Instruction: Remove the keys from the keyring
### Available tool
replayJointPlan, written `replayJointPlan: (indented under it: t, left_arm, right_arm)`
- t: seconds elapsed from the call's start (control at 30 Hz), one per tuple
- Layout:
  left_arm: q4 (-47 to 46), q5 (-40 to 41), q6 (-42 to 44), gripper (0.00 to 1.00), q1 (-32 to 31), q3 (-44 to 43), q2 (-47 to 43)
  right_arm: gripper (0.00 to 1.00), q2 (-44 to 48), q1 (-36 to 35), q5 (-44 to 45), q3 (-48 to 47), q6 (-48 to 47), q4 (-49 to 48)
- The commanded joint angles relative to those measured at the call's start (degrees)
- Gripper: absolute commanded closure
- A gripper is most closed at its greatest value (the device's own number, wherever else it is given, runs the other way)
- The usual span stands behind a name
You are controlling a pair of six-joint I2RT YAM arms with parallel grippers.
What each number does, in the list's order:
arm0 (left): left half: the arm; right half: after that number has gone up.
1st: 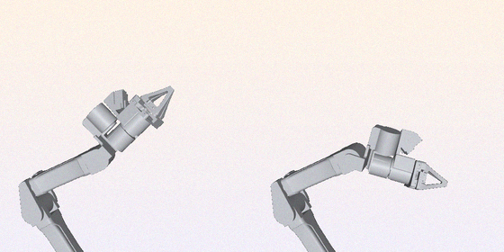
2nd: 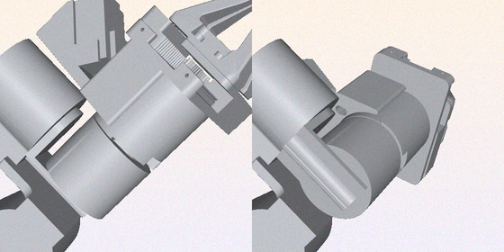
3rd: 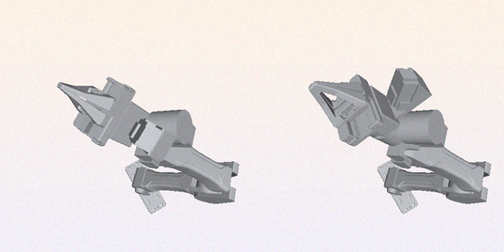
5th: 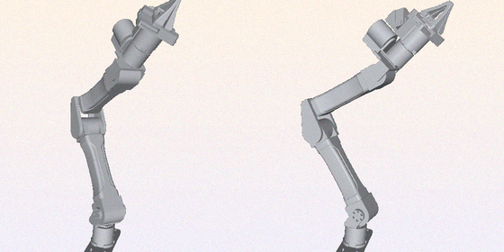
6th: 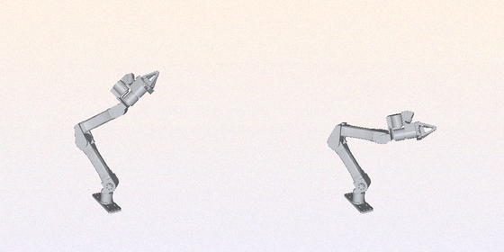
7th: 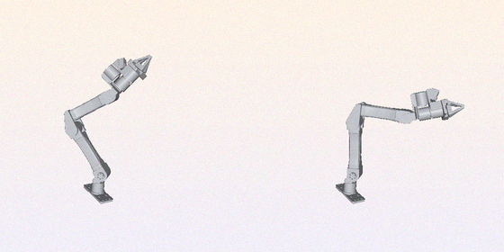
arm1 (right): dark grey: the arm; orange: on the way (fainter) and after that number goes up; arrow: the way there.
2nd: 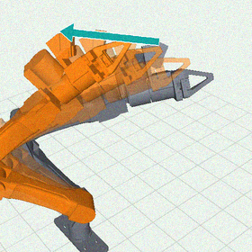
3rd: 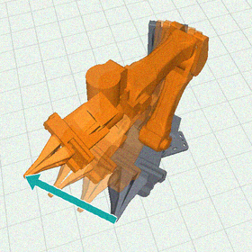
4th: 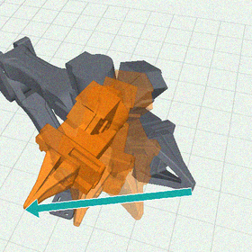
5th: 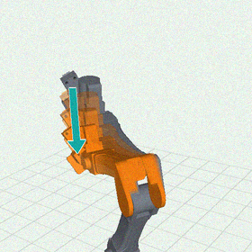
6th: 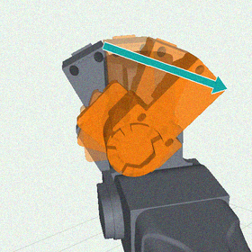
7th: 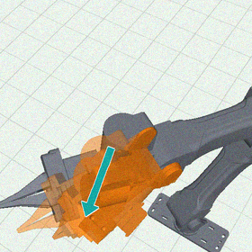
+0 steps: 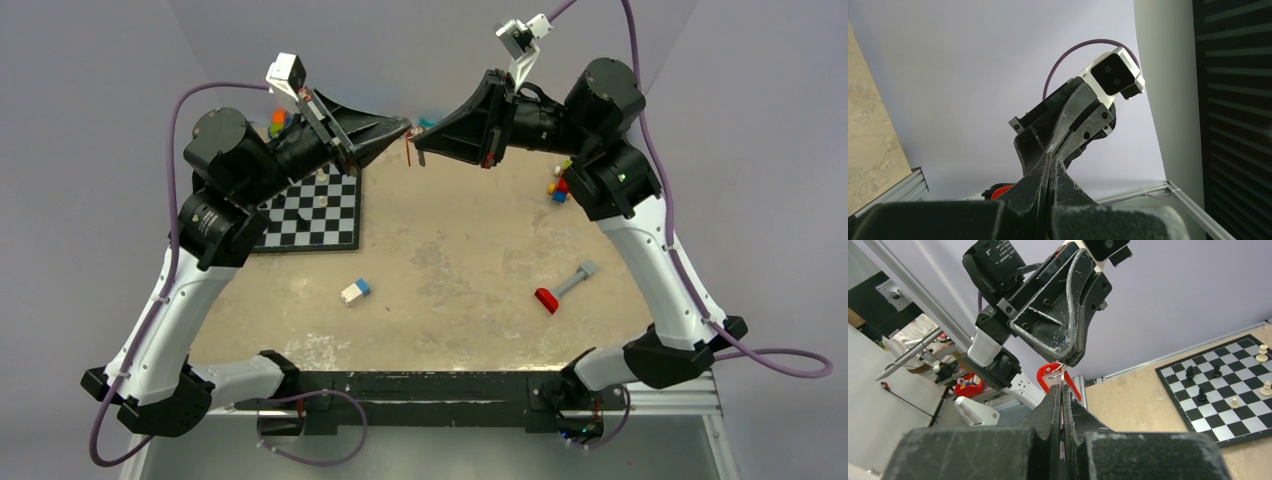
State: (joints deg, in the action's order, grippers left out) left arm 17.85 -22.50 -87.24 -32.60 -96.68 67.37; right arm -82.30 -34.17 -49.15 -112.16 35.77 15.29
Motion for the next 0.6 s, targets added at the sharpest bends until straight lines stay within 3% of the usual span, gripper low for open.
replayJointPlan:
  t: [0.0, 0.33, 0.57]
  left_arm:
    - [0.5, -1.09, -3.09, 1.0, 0.09, 1.37, -0.12]
    - [-1.37, -2.18, -10.49, 1.0, 0.11, 4.31, -0.49]
    - [-0.06, -2.1, -11.02, 1.0, 0.12, 4.49, -0.42]
  right_arm:
    - [1.0, 2.62, -0.25, 0.89, -1.92, -0.9, -3.83]
    - [1.0, 2.57, -0.3, 0.89, -2.51, -1.49, -3.16]
    - [1.0, 2.45, -0.28, 0.94, -3.07, -1.91, -2.33]
